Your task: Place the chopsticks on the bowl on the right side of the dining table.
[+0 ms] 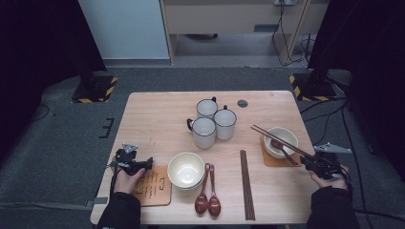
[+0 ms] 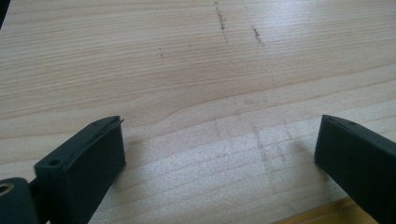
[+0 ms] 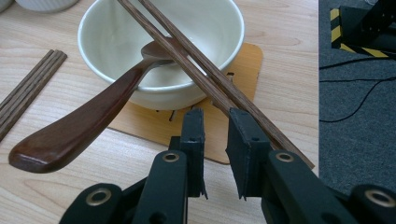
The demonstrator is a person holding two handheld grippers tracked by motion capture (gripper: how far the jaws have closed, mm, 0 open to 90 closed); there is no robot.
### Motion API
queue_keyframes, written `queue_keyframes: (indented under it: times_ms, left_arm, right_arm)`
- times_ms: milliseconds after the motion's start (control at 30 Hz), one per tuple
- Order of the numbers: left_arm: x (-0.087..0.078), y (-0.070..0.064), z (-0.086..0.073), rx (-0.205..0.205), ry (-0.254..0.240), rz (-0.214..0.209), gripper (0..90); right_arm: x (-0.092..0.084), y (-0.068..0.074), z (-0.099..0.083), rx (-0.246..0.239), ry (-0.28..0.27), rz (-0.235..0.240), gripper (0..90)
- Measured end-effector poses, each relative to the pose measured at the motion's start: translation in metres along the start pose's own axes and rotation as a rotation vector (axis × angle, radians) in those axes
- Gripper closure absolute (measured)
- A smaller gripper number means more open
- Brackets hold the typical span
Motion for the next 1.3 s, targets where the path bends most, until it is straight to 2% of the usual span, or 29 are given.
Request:
queue_keyframes:
  times_ms: [833, 1000, 1300]
  left_arm:
    - [0.000, 0.000, 0.000, 0.000, 0.000, 0.000, 0.8]
    - [0.000, 0.000, 0.000, 0.000, 0.000, 0.000, 0.7]
    - [0.000, 0.000, 0.000, 0.000, 0.000, 0.000, 0.7]
  right_arm:
    - [0.003, -0.002, 0.001, 0.005, -0.005, -0.007, 74.4]
    - [-0.002, 0.000, 0.004, 0.002, -0.035, 0.004, 72.4]
    - [-0.011, 0.002, 0.020, 0.004, -0.097, 0.005, 63.9]
Point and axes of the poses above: each handheld gripper's, and its own axes: x roughly forward along the jaws, z roughly out of its top, y roughly to its left, the point moved 6 cm from there along x, roughly forward along the jaws, and after that the axes turned 7 degrees about y, right-handed, at the moved point
